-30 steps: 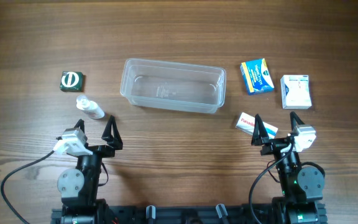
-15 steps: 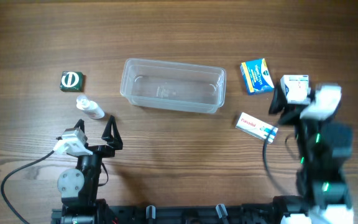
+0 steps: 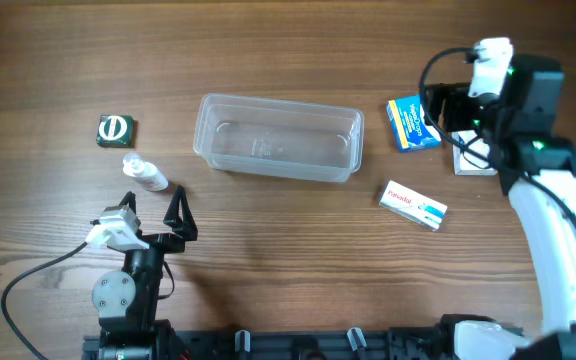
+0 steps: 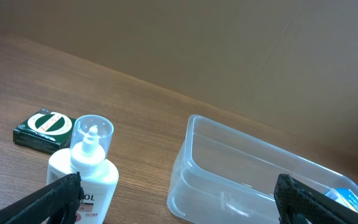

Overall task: Pack container
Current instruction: 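Reach the right gripper to the blue VapoDrops box and grasp it, then lift the VapoDrops box and carry it left over the container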

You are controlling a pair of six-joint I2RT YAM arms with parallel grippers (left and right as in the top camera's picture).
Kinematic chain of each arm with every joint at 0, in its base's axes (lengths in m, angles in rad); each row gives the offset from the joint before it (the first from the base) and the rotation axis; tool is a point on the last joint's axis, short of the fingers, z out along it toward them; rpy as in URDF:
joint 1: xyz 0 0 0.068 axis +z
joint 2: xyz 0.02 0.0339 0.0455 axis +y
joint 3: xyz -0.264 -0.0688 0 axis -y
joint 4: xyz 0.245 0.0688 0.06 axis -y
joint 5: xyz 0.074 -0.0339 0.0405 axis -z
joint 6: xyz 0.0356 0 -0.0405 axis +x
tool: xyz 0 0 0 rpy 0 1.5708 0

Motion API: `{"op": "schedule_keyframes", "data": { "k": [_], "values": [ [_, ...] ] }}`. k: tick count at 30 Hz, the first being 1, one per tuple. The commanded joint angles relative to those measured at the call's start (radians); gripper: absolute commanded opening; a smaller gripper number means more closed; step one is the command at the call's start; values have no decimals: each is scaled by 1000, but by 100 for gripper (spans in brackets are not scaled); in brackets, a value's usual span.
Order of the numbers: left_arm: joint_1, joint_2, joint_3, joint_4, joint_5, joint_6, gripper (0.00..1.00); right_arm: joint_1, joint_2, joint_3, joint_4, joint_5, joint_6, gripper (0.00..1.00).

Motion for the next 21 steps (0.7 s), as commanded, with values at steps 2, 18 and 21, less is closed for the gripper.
{"op": "schedule_keyframes", "data": {
  "k": [2, 18, 21],
  "values": [
    [8, -7, -5, -6, -10, -2, 100, -3, 106, 22, 52, -58, -79, 100],
    [8, -7, -5, -6, -10, -2, 100, -3, 435, 22, 138, -54, -179, 100],
    [8, -7, -5, -6, -10, -2, 100, -1, 484, 22, 145, -46, -195, 100]
  ]
}}
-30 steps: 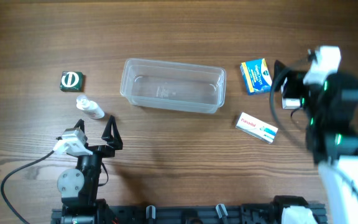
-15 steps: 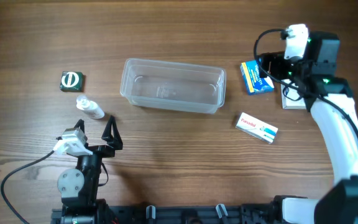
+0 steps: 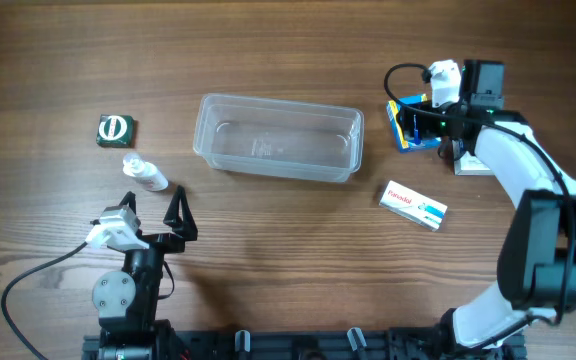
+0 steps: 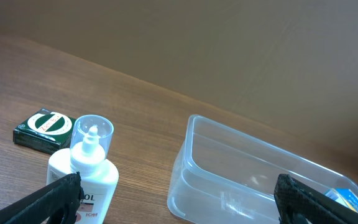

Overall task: Pack container
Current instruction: 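Lift the VapoDrops box and carry it left over the container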

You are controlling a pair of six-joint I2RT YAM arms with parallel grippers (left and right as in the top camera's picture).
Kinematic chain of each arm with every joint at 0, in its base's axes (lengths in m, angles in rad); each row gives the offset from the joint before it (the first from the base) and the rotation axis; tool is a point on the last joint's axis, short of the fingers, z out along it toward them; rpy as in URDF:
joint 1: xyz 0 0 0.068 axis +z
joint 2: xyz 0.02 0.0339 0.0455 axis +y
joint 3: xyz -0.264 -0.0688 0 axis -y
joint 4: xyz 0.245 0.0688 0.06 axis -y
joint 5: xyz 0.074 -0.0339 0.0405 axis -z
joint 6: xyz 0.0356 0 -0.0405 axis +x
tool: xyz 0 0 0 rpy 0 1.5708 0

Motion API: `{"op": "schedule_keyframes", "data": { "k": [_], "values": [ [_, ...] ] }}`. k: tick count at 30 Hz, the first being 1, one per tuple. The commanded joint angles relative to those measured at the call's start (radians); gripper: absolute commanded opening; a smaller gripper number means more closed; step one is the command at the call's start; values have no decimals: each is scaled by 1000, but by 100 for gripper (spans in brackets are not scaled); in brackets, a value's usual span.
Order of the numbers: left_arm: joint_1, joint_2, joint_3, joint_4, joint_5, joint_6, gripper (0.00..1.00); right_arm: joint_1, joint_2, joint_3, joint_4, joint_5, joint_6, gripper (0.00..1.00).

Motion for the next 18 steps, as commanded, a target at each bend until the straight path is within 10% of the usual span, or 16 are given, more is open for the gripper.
{"op": "schedule_keyframes", "data": {
  "k": [1, 18],
  "values": [
    [8, -7, -5, -6, -10, -2, 100, 0, 71, 18, 14, -16, -32, 100],
    [8, -7, -5, -6, -10, -2, 100, 56, 186, 18, 88, 162, 114, 95]
  ]
}}
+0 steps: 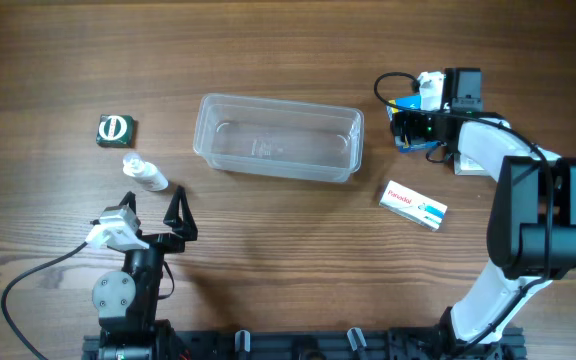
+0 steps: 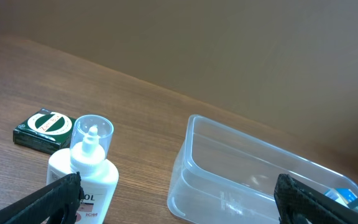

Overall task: Pack container
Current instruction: 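Lift the VapoDrops box and carry it left over the container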

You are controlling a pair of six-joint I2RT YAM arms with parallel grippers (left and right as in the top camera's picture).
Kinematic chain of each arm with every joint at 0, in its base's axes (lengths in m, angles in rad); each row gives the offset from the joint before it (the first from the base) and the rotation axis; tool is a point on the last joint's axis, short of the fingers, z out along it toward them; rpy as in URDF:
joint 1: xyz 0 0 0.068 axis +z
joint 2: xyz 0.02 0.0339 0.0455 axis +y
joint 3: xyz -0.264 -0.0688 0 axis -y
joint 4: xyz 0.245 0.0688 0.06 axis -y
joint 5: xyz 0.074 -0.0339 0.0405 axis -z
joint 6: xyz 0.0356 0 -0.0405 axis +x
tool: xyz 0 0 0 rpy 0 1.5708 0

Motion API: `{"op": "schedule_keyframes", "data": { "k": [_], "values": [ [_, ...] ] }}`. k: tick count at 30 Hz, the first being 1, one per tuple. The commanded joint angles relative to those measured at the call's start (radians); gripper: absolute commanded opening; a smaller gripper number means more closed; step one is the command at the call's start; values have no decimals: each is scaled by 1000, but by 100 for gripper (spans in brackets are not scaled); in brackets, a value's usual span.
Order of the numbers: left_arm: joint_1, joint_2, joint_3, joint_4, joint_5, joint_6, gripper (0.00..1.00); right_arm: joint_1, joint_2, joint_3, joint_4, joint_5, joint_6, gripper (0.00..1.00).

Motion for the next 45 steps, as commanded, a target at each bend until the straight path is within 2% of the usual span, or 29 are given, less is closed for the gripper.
{"op": "schedule_keyframes", "data": {
  "k": [1, 4, 6, 15, 22, 27, 31, 37, 45],
  "values": [
    [8, -7, -5, -6, -10, -2, 100, 31, 36, 12, -7, 92, 72, 93],
    [8, -7, -5, -6, -10, -2, 100, 43, 35, 12, -8, 106, 72, 79],
    [8, -7, -5, -6, -10, -2, 100, 46, 35, 12, -11, 106, 76, 75],
    [8, -7, -5, -6, -10, -2, 100, 47, -47, 13, -40, 106, 145, 72],
    [8, -7, -5, -6, -10, -2, 100, 47, -273, 32, -131, 73, 233, 73],
    [8, -7, -5, -6, -10, -2, 100, 47, -459, 33, -194, -72, 322, 70],
    [8, -7, -5, -6, -10, -2, 100, 47, -557, 33, -224, -273, 463, 68],
    [8, -7, -5, -6, -10, -2, 100, 118, -567, 32, -245, -393, 613, 66],
    [8, -7, -5, -6, -10, -2, 100, 332, -516, 30, -240, -238, 726, 67]
  ]
}}
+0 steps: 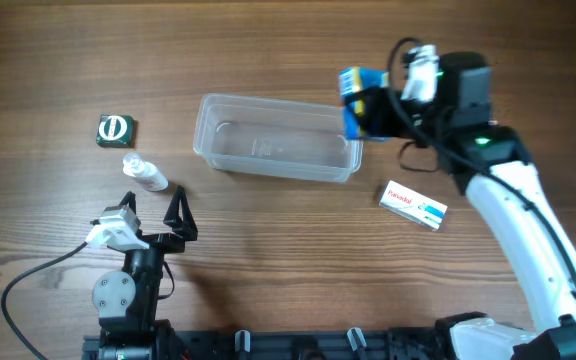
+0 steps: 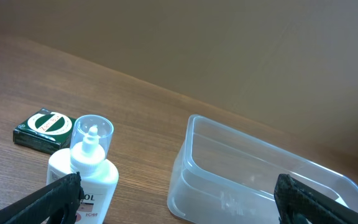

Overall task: Pack container
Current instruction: 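Lift the VapoDrops box and carry it left over the container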

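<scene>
A clear plastic container (image 1: 278, 137) lies on the table, also seen in the left wrist view (image 2: 260, 177). My right gripper (image 1: 363, 108) is shut on a blue box (image 1: 360, 98), held above the container's right end. Lower right of it lies a white medicine box (image 1: 414, 205). A small white bottle (image 1: 144, 173) with a clear cap and a dark green packet (image 1: 116, 130) lie to the left. In the left wrist view the bottle (image 2: 82, 174) and packet (image 2: 42, 129) sit ahead of my open left gripper (image 1: 151, 213), whose fingers (image 2: 55, 199) hold nothing.
Part of a pale flat item (image 1: 465, 160) shows under the right arm. The right arm's white links run down the right side of the table.
My right gripper was at the blue box on the table right of the container. Now it holds the box lifted over the container's right end. The left arm has not moved.
My right gripper first hung over the far right beside the blue box. Then it stood at the box, and later down around it on the table. Now the box is off the table, over the container's right end. My left gripper stayed open and still.
</scene>
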You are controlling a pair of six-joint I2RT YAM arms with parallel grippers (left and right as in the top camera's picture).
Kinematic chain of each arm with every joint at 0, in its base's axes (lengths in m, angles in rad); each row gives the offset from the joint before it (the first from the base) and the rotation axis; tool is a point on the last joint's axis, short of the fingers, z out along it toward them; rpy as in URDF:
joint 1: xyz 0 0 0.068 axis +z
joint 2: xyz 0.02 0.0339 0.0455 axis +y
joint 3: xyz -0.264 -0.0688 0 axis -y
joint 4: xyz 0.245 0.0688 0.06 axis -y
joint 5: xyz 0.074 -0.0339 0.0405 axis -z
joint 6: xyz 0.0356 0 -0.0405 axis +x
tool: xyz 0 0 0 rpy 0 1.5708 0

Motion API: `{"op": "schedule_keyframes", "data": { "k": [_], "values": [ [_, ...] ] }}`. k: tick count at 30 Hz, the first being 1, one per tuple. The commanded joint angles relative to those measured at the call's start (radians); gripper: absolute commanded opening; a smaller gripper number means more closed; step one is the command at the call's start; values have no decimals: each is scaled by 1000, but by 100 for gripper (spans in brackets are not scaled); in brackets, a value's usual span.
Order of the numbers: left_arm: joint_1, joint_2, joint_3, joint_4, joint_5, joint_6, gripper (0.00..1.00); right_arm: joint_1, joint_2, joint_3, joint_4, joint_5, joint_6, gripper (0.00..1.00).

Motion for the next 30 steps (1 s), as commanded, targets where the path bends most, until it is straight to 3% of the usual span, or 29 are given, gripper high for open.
{"op": "schedule_keyframes", "data": {
  "k": [1, 6, 13, 30],
  "values": [
    [8, -7, -5, -6, -10, -2, 100, 92, 45, 14, 7, 95, 94, 67],
    [8, -7, -5, -6, -10, -2, 100, 174, 126, 14, 11, 241, 171, 67],
    [8, -7, -5, -6, -10, -2, 100, 194, 237, 14, 77, 288, 219, 66],
    [8, -7, -5, -6, -10, -2, 100, 194, 303, 14, 81, 426, 214, 66]
  ]
}}
